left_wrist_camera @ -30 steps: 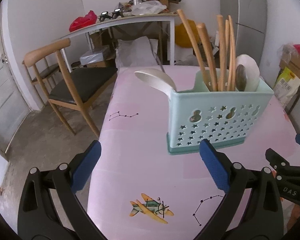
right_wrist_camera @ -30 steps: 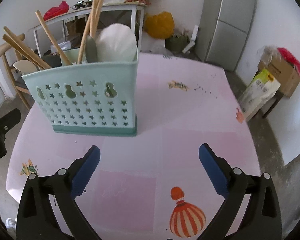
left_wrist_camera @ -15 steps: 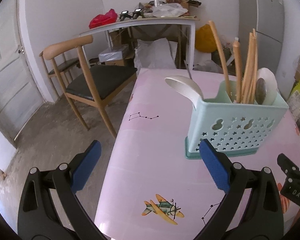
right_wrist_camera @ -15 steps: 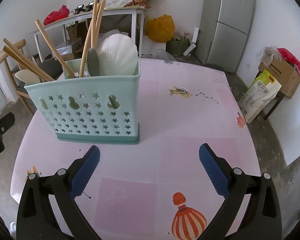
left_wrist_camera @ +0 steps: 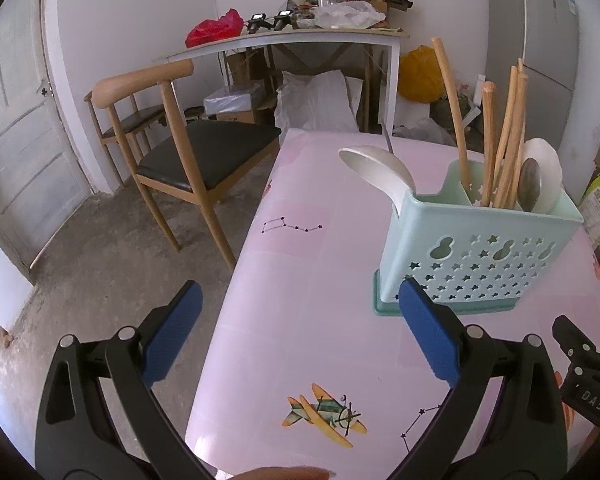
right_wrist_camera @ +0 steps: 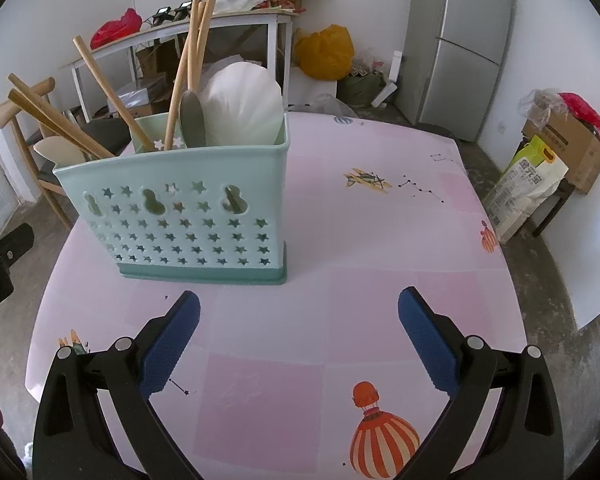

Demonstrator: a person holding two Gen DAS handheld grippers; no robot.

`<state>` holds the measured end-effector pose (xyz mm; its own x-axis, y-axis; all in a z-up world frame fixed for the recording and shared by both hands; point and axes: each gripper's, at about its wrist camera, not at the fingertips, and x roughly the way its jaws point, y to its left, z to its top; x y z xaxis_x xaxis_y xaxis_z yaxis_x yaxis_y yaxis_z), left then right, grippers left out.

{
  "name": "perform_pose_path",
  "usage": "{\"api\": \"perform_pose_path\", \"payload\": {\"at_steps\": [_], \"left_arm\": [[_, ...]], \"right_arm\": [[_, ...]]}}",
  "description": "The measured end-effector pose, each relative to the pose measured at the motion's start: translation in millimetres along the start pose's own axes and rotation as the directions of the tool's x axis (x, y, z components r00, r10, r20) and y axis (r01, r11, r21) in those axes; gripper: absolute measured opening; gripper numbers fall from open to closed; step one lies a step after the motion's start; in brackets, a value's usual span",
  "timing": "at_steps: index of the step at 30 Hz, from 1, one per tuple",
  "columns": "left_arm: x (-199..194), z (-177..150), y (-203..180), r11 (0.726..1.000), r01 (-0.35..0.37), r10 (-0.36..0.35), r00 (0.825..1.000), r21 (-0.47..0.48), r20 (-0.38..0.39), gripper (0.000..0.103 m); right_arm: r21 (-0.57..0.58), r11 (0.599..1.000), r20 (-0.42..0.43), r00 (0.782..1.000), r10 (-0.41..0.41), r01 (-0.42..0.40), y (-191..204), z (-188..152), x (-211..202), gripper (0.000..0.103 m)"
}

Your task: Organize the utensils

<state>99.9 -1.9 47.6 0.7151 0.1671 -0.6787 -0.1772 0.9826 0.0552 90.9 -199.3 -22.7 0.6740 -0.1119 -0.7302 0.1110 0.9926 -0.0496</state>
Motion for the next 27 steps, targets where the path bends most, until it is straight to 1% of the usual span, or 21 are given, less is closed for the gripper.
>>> {"api": "perform_pose_path", "payload": {"at_steps": [27], "left_arm": [[2.8, 0.9, -1.5, 1.000, 0.008, -0.008, 1.000, 0.004, -0.014, 0.095]], "right_arm": [[0.001, 1.000, 0.007, 1.000, -0.004, 0.004, -4.2, 3.3, -0.5, 0.096]]}}
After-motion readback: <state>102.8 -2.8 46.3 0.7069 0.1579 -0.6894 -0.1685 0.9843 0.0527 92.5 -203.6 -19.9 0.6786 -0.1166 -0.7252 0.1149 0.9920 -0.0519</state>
